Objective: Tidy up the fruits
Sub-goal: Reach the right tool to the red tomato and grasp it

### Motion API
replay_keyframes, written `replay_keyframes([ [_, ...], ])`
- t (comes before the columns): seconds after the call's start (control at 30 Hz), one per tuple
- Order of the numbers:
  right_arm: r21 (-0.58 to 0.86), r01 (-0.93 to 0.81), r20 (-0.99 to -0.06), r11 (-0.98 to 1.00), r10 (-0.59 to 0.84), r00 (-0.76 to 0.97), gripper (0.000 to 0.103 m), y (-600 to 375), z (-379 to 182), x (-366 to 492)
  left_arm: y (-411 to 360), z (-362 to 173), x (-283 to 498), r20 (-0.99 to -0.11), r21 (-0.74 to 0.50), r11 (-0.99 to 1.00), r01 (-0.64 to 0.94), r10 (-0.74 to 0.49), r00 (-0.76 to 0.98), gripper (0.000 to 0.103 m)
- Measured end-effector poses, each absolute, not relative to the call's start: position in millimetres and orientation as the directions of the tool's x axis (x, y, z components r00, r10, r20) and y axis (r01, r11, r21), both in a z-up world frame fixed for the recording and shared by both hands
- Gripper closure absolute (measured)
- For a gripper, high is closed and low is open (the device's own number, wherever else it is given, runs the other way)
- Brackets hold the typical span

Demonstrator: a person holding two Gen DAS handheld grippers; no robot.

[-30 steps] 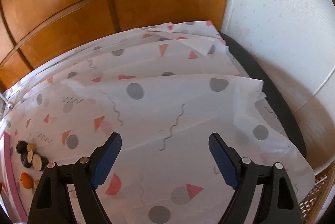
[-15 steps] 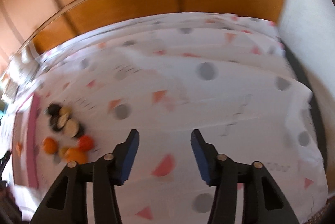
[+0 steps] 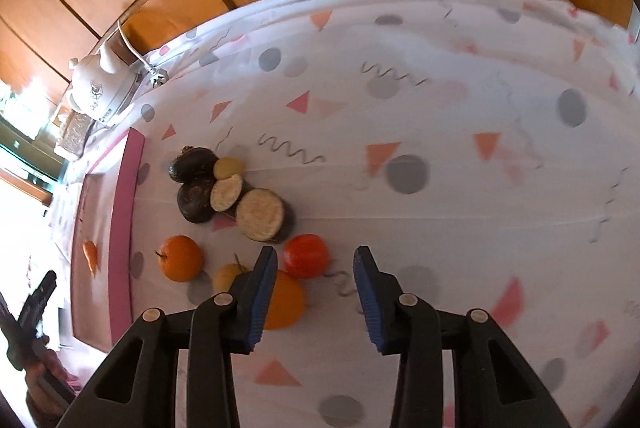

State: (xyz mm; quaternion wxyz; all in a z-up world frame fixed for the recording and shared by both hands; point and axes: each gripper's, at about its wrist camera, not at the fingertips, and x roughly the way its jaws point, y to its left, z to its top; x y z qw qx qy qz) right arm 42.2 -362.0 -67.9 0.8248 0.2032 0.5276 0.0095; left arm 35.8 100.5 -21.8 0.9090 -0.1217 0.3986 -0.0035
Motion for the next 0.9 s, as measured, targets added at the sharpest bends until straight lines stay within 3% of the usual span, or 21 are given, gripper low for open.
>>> replay_keyframes([
  [0.1,0.349,0.217,-0.879,0.912,0.237,0.414,0.063,-356,-82,52,109,-22,33,-0.724,-0.233,0.965,-0.121,-0.089,0.684,0.031],
  [0.23,0.363,0.225,-0.873,0.904,0.245,0.422,0.074,-349,-91,56,123,-23,31,-0.729,-0.242,0.955,-0.172,-0.062,0.682,0.028],
  [0.9,0.367,0.25,-0.835,0.896,0.198,0.513,0.075,-351,-85,35,131,-30,23,-0.743,-0.224,0.946,-0.234,-0.011,0.669,0.022],
])
